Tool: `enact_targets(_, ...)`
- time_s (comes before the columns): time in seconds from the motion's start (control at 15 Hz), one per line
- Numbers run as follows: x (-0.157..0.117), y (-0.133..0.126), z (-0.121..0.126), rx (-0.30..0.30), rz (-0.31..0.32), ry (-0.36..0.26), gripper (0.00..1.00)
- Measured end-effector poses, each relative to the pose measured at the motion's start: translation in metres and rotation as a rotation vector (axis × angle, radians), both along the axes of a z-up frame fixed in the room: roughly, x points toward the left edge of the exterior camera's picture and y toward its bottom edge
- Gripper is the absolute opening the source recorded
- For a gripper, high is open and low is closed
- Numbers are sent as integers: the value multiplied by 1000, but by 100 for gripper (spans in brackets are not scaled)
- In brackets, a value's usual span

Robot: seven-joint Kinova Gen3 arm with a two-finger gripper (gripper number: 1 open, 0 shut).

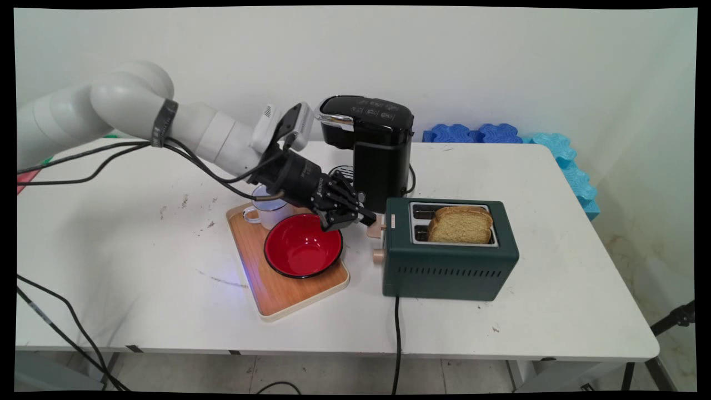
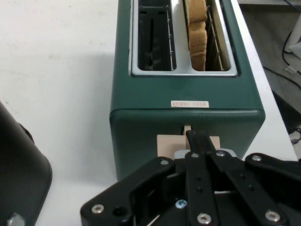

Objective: Press the toaster switch

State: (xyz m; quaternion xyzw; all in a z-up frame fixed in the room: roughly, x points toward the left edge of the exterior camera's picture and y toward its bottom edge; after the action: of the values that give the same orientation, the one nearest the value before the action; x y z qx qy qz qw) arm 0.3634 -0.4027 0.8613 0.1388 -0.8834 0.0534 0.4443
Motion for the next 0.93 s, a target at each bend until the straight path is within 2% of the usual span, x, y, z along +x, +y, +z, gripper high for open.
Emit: enact_targets(0.93,-11,-5,-29,-2,6,-3,0)
